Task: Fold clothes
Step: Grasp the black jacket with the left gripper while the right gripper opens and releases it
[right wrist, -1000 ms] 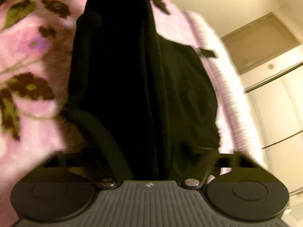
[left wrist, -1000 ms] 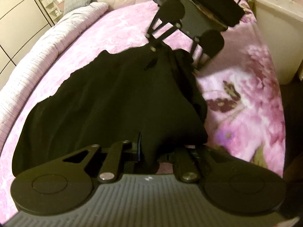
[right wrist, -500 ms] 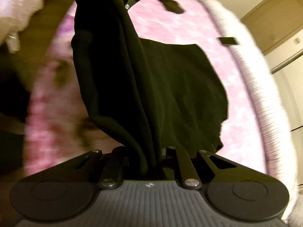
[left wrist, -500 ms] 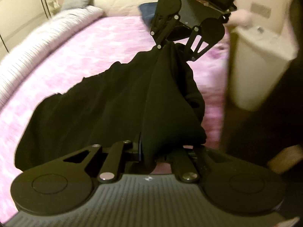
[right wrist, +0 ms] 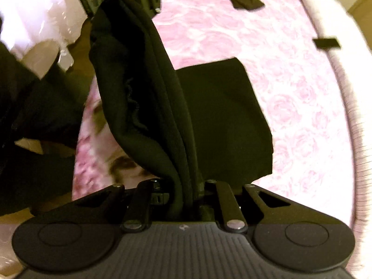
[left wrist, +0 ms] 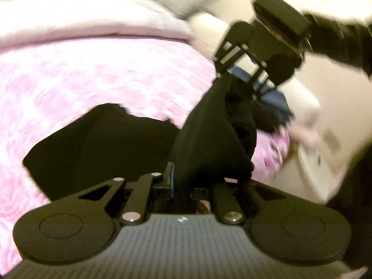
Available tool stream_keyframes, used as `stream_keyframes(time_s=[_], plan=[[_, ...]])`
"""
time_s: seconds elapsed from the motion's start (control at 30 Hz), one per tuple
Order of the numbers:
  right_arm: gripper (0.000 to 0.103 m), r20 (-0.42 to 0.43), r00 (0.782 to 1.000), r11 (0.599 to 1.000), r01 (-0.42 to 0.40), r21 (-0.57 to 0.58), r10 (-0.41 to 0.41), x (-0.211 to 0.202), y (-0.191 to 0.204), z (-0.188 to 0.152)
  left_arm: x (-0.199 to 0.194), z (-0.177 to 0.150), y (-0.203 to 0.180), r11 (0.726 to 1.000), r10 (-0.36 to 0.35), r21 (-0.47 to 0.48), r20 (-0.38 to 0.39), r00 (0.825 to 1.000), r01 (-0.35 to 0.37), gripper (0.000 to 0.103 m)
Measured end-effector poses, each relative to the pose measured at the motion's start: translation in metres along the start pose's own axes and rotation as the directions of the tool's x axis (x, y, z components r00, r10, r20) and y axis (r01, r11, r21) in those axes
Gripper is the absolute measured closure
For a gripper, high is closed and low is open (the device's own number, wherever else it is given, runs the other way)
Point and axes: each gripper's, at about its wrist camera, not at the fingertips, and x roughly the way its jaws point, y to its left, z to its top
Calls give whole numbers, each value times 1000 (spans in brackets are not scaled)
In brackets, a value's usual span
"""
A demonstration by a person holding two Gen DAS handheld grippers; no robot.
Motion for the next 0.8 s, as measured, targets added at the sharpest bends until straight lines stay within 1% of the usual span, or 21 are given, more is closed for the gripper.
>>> stream_keyframes(time_s=[0.03, 0.07, 0.17, 0.27, 0.3, 0.37, 0.4, 0.47, 0.57, 0.63, 0.67, 0.73, 0.8], plan=[[89, -3, 1000, 1000, -24, 14, 24, 7, -21, 5, 1, 4, 23, 998, -5, -57, 9, 1000, 5, 95], [89, -9, 999, 998, -52, 29, 52, 20, -41, 12, 4, 6, 46, 995, 9, -99, 18, 1000, -8, 95], [87, -37, 992, 992, -118, 45, 119, 61, -92, 27, 18, 8, 100, 976, 18, -215, 3, 1000, -17, 93], [85, -56, 981, 980, -179, 90, 184, 104, -131, 35, 33, 3, 148, 948, 27, -316, -16, 1000, -31, 90], [85, -59, 977, 974, -197, 108, 204, 118, -143, 38, 35, -1, 163, 938, 44, -342, -20, 999, -48, 89], [82, -66, 971, 964, -219, 151, 231, 147, -161, 37, 44, -10, 186, 912, 55, -406, -30, 998, -62, 88], [80, -66, 969, 960, -224, 170, 238, 161, -168, 35, 46, -14, 194, 901, 64, -428, -31, 997, -71, 88], [79, -50, 968, 952, -232, 198, 246, 178, -176, 32, 50, -22, 205, 887, 71, -456, -29, 997, -76, 88], [81, -12, 962, 936, -261, 238, 272, 188, -184, 31, 45, -34, 207, 885, 81, -460, -15, 997, -79, 92], [84, -2, 960, 937, -272, 218, 279, 183, -184, 34, 40, -38, 205, 883, 86, -464, 5, 996, -73, 93], [84, 4, 960, 940, -274, 202, 279, 180, -184, 35, 37, -40, 204, 878, 88, -474, 11, 996, -72, 93], [85, 22, 959, 941, -282, 189, 283, 174, -185, 37, 34, -45, 207, 865, 91, -497, 18, 996, -70, 93], [85, 41, 957, 936, -290, 199, 288, 174, -185, 36, 40, -48, 213, 846, 95, -529, 13, 995, -74, 93]])
